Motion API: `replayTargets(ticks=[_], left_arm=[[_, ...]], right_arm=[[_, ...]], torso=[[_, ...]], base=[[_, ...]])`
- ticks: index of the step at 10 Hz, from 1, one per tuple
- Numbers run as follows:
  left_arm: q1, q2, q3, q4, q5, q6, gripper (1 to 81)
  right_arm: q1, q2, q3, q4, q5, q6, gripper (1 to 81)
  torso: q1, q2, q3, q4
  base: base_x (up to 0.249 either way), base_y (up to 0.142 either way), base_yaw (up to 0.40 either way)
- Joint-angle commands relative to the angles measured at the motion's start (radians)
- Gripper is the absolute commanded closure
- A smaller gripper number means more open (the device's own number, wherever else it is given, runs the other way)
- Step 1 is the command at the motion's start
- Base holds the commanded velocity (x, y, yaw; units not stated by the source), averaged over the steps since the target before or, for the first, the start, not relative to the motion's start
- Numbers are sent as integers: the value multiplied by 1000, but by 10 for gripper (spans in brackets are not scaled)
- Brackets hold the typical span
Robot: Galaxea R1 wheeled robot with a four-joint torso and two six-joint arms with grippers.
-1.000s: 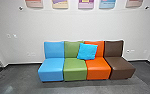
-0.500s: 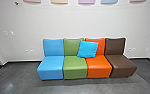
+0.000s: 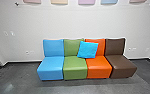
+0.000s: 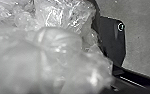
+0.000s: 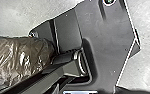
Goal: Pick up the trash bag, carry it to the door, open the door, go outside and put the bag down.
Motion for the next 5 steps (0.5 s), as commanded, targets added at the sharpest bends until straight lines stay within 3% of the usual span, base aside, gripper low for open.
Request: replayTargets(ticks=[1,5], left_arm=[[-28,67,-102,58,71,5,811],[-7,146,-211,103,72,5,811]], right_arm=[[41,-9,-4,0,-77,-3,10],[38,42,-57,-8,-89,-5,10]], torso=[[0,0,71,0],[0,0,166,0]], base=[[0,0,0],[0,0,0]])
